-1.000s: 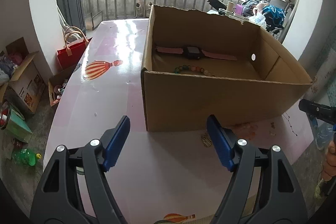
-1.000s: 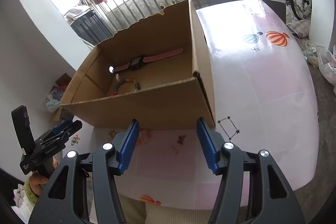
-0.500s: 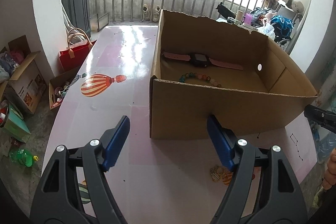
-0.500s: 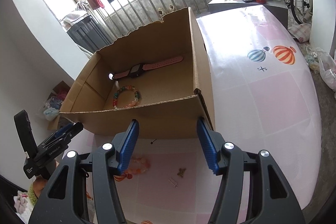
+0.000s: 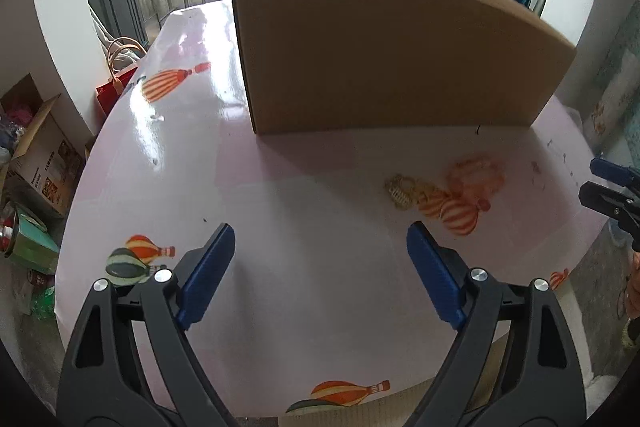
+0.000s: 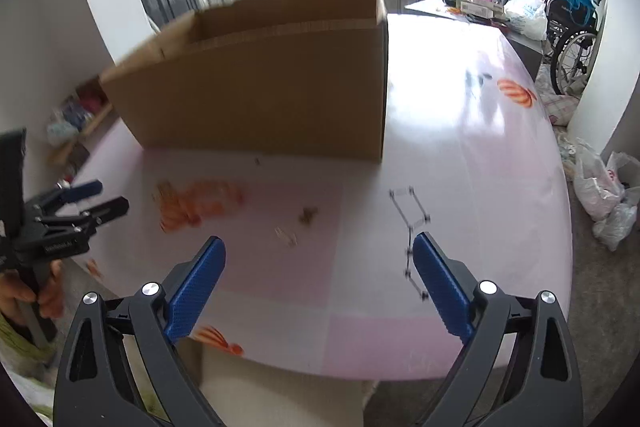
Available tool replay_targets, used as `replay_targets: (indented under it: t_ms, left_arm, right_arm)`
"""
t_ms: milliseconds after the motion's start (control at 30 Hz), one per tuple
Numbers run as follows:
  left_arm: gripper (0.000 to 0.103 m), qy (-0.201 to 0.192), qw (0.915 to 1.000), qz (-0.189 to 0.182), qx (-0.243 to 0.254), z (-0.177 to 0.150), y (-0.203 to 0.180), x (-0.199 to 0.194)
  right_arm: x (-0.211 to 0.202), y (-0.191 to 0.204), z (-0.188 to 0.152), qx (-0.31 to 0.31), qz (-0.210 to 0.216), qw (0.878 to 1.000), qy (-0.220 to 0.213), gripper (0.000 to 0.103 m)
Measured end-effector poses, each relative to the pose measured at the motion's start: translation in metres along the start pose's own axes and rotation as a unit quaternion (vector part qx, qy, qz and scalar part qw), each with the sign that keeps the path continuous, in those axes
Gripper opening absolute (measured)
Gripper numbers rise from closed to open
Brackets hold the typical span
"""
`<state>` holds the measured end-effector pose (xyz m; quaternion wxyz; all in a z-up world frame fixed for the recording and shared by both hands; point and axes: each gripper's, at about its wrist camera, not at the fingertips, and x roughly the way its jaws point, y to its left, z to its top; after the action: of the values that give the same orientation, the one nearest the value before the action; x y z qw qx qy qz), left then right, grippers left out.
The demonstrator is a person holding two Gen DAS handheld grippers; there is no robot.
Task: Organize jewelry
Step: 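Withdraw both tools from the box toward the remaining jewelry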
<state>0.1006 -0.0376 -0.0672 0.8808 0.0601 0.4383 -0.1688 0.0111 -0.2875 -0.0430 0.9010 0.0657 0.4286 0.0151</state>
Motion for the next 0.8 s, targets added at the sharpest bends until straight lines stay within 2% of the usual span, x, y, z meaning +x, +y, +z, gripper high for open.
replay_targets:
  t_ms: [100, 200, 367, 800]
  left_arm:
    - [0.091, -0.005, 0.9996, 0.017, 0.021, -0.004, -0.008, 0.008]
    - [0.095, -0.005, 0.9997, 0.012, 0.020, -0.002, -0.010, 0.011]
    - [0.095, -0.010, 0.9996, 0.009, 0.023, -0.002, -0.007, 0.013]
    - [0.095, 0.025, 0.9993, 0.008, 0.026, 0.008, -0.011, 0.017]
  right_arm:
    - [0.007, 0.002, -0.007, -0.005, -0.012, 1.000, 0.009, 0.092]
    - [0.015, 0.005, -0.009, -0.012, -0.025, 0.999, 0.023, 0.095]
    - [0.024, 0.004, -0.004, -0.036, -0.054, 0.997, 0.032, 0.097]
    - [0.029, -0.001, 0.005, -0.048, -0.035, 0.997, 0.049, 0.097]
